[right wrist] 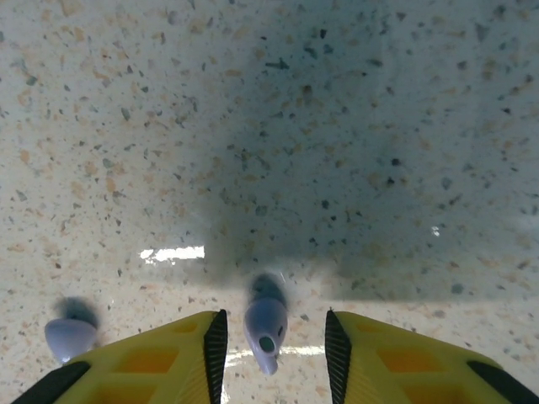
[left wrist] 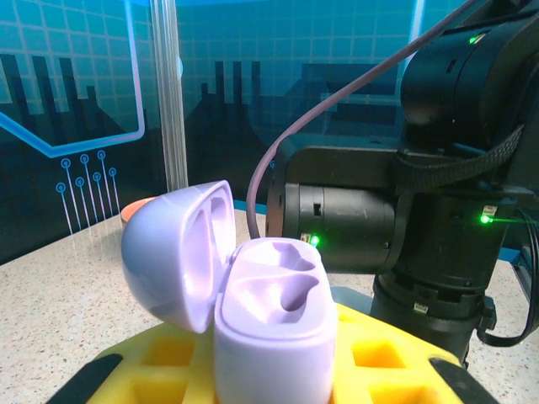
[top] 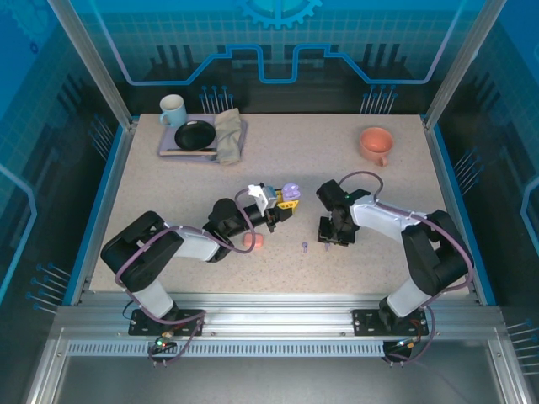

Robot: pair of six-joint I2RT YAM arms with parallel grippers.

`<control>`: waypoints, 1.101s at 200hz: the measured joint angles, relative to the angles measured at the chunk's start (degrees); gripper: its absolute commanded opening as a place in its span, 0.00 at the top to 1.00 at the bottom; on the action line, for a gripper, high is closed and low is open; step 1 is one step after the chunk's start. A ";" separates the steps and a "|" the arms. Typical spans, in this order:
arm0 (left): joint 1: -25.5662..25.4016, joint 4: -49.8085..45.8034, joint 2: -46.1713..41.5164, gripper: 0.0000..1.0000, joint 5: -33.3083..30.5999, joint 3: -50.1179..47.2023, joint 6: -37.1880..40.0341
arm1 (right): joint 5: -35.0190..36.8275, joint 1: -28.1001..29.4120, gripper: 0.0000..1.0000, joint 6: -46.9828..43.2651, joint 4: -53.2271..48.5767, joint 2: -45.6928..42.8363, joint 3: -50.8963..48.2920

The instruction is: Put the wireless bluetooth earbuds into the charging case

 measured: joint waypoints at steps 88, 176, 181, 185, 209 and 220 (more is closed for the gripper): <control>0.04 -0.61 -0.92 1.00 0.63 0.00 -0.02 | -0.20 0.13 0.67 -0.39 2.69 1.07 -1.73; 0.04 -2.08 -1.01 1.00 1.44 0.02 -0.04 | 0.72 0.13 0.82 -0.57 2.73 0.50 -2.32; 0.04 -2.23 -1.07 1.00 1.44 0.02 -0.04 | 0.70 0.13 0.83 -0.55 2.75 0.44 -2.32; 0.04 -2.23 -1.07 1.00 1.46 0.02 -0.07 | 0.70 0.13 0.84 -0.61 2.75 0.39 -2.32; 0.04 -2.45 -1.11 1.00 1.46 0.11 -0.07 | 0.70 0.11 0.88 -0.57 2.91 0.09 -2.47; 0.04 -2.71 -1.22 1.00 1.49 0.11 -0.11 | 0.66 0.11 0.91 -0.55 3.10 -0.15 -2.71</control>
